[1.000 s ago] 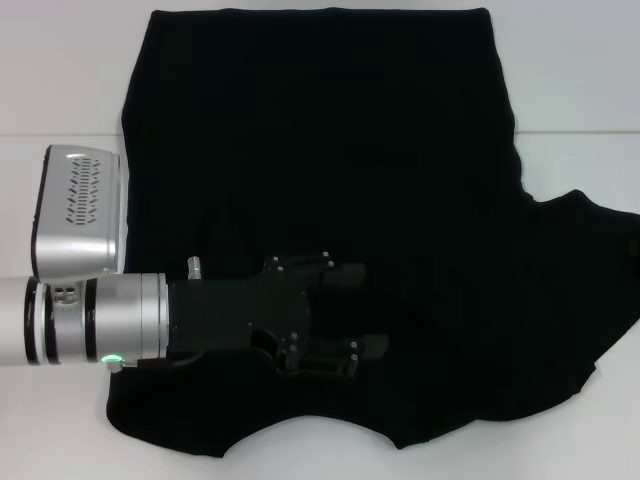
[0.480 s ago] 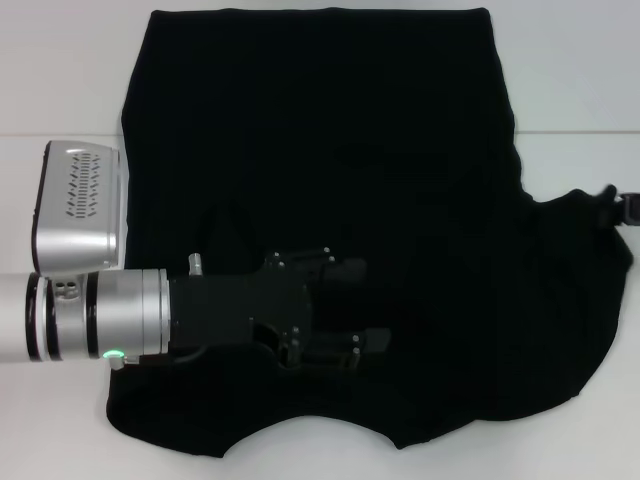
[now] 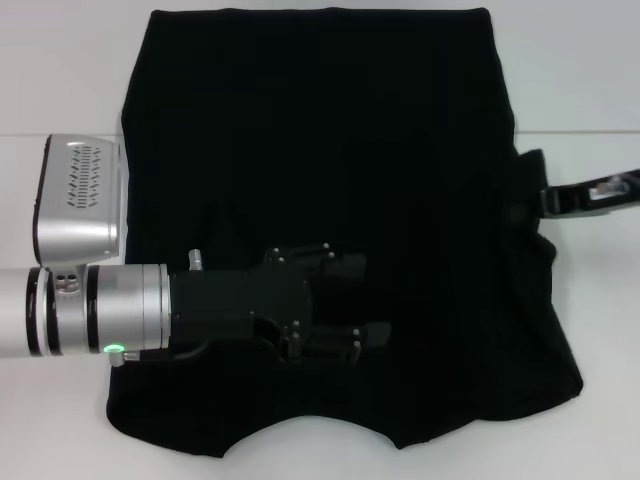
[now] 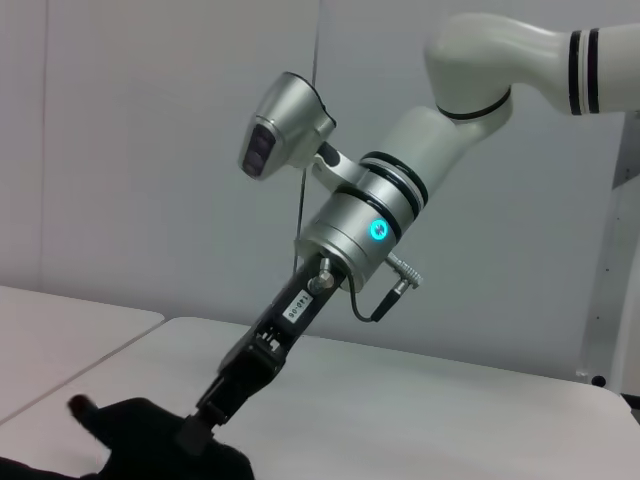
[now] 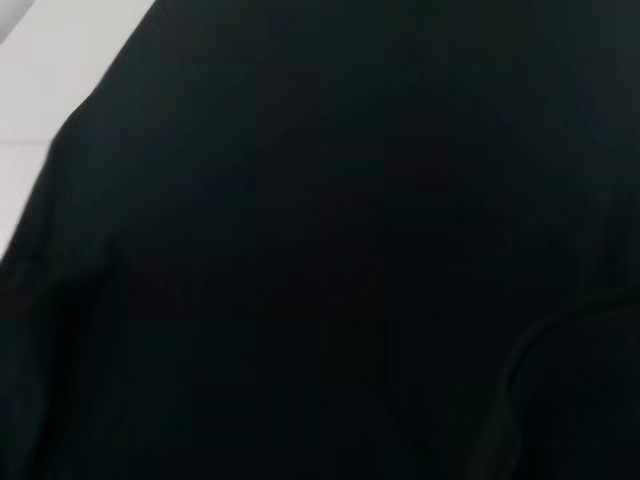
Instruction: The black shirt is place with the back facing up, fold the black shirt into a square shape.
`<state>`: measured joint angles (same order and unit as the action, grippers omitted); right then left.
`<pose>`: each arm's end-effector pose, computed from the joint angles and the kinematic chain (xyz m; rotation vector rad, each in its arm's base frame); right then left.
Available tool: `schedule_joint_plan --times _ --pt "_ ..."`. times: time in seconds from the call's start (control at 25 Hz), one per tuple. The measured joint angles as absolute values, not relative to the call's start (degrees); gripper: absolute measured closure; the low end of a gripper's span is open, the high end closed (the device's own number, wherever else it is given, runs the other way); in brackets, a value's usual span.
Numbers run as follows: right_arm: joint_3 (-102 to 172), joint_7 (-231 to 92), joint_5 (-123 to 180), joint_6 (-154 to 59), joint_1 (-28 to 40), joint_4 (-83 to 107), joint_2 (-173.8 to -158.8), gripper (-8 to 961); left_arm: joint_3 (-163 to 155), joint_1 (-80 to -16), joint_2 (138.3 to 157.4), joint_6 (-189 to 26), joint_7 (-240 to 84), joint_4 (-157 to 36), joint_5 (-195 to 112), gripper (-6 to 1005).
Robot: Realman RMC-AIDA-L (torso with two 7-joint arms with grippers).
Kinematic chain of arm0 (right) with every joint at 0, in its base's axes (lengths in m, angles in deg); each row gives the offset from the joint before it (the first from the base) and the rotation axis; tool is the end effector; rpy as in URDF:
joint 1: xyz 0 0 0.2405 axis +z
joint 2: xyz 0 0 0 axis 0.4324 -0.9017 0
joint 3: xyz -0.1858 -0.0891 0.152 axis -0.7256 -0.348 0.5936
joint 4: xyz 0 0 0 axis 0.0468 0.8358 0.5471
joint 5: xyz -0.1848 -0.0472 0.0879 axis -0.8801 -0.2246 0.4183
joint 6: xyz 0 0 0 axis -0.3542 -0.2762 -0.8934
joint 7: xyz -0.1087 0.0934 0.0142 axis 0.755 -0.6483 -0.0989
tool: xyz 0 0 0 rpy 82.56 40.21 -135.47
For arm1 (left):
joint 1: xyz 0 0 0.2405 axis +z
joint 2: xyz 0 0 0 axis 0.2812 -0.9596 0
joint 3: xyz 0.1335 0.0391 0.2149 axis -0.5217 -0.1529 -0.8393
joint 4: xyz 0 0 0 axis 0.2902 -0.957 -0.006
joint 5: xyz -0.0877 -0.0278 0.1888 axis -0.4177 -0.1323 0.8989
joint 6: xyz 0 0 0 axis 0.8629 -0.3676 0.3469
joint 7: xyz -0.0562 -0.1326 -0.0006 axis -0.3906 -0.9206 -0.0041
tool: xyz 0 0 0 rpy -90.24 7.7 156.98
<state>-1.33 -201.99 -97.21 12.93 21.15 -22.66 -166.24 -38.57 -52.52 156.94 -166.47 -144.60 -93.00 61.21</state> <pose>0.2458 0.4332 0.0349 -2.2824 1.4041 0.1521 -0.2070 0.3280 -0.0424 -2.8537 -0.2772 -0.8760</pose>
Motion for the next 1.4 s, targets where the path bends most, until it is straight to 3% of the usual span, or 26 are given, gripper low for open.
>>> schedule_joint_plan --times 0.48,0.8,0.96,1.24,1.4 --pt "-1.6 -202.7 -96.5 7.0 26.1 -20.1 -168.78 869 -37.5 -52.5 156.85 -166.0 -145.4 -93.1 61.2 154" --pt "-1.4 -200.7 -93.8 6.9 27.4 -20.2 -168.48 669 -35.5 -52.2 156.57 -165.6 -147.0 -93.3 61.2 154" --pt "-1.2 -193.8 -86.1 8.5 25.5 -18.9 -168.36 504 -34.6 -51.0 156.0 -165.4 -151.5 -94.6 62.3 153" --pt "-1.6 -179.0 -75.4 10.6 21.8 -17.7 -170.98 179 -32.9 -45.0 154.79 -166.1 -160.5 -101.1 68.0 153" --pt "-1.6 -174.8 -74.4 9.9 21.7 -16.8 -172.38 123 -29.3 -41.5 154.77 -167.5 -161.6 -105.6 73.2 153"
